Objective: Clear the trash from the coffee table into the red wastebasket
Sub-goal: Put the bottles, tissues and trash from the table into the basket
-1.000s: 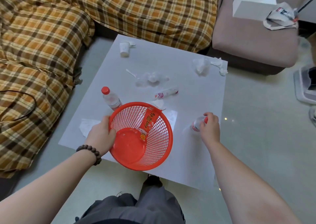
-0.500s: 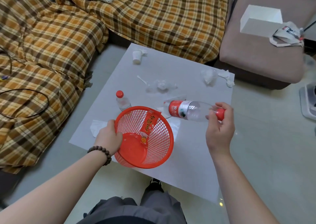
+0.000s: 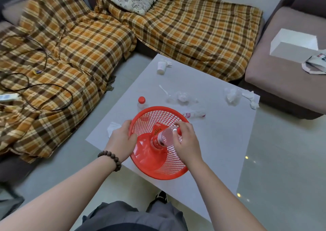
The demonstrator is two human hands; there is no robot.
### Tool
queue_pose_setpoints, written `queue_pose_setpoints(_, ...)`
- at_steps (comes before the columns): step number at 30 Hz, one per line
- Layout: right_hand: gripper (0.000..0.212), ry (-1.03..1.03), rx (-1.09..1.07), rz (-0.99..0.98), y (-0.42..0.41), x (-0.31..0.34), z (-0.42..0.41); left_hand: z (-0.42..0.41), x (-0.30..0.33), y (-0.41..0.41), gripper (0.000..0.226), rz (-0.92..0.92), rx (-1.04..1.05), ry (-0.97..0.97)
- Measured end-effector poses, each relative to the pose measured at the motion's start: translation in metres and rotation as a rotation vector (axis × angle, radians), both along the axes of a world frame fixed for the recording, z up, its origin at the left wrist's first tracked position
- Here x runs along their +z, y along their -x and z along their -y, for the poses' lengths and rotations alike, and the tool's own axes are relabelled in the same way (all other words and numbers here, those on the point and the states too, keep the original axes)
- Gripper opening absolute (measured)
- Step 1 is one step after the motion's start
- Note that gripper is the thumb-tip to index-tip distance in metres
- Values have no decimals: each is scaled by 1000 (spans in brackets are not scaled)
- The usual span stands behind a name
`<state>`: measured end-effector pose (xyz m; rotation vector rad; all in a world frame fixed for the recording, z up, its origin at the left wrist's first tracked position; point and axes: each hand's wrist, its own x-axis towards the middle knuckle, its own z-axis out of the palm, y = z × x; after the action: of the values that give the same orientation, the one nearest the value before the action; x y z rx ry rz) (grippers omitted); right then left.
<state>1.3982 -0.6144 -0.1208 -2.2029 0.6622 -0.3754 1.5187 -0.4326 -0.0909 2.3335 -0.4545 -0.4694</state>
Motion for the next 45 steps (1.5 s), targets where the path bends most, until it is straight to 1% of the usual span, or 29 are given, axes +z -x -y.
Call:
queue_pose_setpoints(4, 39, 61, 51, -62, -13, -5, -6, -15, 0, 2, 32, 58, 48, 18)
queue_pose_setpoints(7, 49, 102, 97, -65, -24, -6, -13, -31, 2, -3, 32, 25, 90, -7)
queue_pose_setpoints(12, 59, -4, 121, -78, -41, -9, -39, -65, 7, -19, 32, -23, 146, -60)
queue_pose_setpoints(14, 61, -6, 137, -94, -52, -11, -53, -81, 6, -29, 33, -35, 172, -70)
queue_pose_setpoints(17, 62, 15, 158, -93, -74, -12, -76, -109, 5, -48, 35, -72, 213, -65)
queue_pose_setpoints(21, 57, 20, 144, -78, -111, -12, -109, -159, 2, -80, 36, -80, 254, -59)
queue_pose_setpoints(24, 50, -26, 36, -55, -139, -12, -124, -203, 0, -108, 35, -75, 283, -86)
queue_pose_setpoints(26, 50, -33, -61, -59, -155, -14, -126, -230, -2, -126, 33, -60, 301, -110)
queue_pose_setpoints(29, 54, 29, -155, -150, -175, -18, -122, -257, -6, -151, 34, -45, 312, -122)
queue_pose_setpoints(32, 61, 135, -209, -238, -191, -21, -111, -269, -9, -168, 37, -59, 314, -118)
queue_pose_setpoints(36, 67, 216, -185, -322, -213, -28, -91, -273, -13, -180, 35, -78, 323, -119)
queue_pose_setpoints(40, 65, 307, -101, -480, -237, -43, -75, -270, -19, -187, 35, -81, 379, -130)
queue_pose_setpoints(41, 62, 305, -71, -517, -241, -48, -73, -269, -20, -188, 36, -83, 391, -133)
queue_pose_setpoints(43, 51, 178, -40, -545, -244, -58, -72, -267, -21, -190, 36, -79, 398, -145)
queue_pose_setpoints(45, 50, 99, -46, -546, -242, -65, -72, -264, -22, -192, 35, -73, 397, -165)
